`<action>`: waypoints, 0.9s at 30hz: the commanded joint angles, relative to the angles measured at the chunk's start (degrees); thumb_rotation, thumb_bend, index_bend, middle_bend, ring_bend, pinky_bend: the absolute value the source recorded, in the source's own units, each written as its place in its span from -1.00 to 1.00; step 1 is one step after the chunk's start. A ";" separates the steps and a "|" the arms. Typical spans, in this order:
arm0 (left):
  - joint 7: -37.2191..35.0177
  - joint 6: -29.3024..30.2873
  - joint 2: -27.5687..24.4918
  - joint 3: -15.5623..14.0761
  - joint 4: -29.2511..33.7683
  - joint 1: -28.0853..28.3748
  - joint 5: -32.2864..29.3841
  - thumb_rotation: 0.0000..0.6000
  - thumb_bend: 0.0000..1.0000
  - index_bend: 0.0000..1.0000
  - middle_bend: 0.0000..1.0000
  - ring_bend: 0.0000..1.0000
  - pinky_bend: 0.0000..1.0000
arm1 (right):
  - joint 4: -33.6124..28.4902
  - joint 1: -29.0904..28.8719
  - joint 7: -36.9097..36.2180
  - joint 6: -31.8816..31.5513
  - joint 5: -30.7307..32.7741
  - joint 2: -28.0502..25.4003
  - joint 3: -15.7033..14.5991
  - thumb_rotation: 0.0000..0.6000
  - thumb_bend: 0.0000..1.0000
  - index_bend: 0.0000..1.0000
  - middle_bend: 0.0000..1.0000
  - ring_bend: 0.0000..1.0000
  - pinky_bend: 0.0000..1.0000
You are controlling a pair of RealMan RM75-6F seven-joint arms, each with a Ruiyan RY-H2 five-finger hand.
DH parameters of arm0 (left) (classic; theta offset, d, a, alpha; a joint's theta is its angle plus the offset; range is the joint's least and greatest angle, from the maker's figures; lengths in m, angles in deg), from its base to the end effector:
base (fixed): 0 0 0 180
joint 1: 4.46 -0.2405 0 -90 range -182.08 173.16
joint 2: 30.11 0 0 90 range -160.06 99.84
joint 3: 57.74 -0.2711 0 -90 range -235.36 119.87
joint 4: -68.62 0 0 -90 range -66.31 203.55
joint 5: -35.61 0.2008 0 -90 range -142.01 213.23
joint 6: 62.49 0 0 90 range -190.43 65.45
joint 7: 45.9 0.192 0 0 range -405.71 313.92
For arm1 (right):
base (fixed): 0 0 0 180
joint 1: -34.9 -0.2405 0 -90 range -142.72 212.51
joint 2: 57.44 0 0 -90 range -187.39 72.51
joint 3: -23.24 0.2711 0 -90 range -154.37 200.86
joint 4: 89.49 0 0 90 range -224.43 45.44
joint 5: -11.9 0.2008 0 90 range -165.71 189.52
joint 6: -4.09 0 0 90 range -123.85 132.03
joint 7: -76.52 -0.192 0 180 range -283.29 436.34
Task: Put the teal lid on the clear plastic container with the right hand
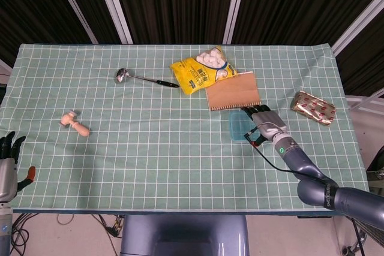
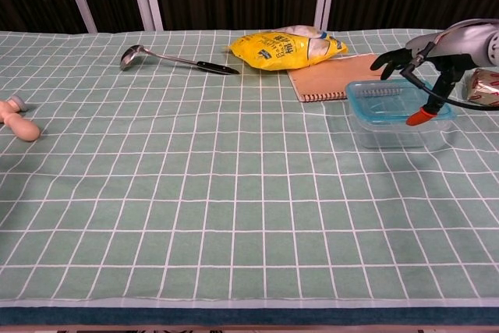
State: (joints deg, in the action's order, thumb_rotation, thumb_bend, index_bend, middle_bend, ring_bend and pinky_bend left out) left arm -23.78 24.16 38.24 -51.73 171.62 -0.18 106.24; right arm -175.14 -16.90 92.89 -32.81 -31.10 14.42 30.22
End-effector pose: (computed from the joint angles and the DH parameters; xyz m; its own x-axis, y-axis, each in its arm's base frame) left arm -0.3232 0.2277 0.1592 0.4814 0.0369 0.8757 0.8464 0.2400 -0.4754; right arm -0.1945 -0.4416 0.0413 0.4531 -0.4766 0.7534 -0.8907 -0.2069 0.4048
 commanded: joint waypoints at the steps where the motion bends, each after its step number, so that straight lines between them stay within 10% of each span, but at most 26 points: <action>1: 0.03 -0.01 -0.01 0.03 0.05 0.02 -0.07 1.00 -0.28 -0.73 -1.00 -1.00 -1.00 | 0.55 0.08 -0.49 -0.14 -0.48 0.55 -0.23 1.00 -0.37 -1.00 -0.12 -1.00 -1.00; 27: 0.87 -0.06 -0.05 0.10 0.24 0.20 -0.97 1.00 -0.28 -0.73 -1.00 -1.00 -1.00 | 2.55 0.37 -3.82 -0.67 -3.33 2.26 -0.53 1.00 -0.36 -1.00 -0.13 -1.00 -1.00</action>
State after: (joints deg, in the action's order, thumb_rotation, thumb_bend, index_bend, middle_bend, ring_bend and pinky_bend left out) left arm -22.91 24.10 38.19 -51.64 171.86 0.01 105.27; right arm -172.60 -16.54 89.08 -33.46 -34.41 16.68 29.71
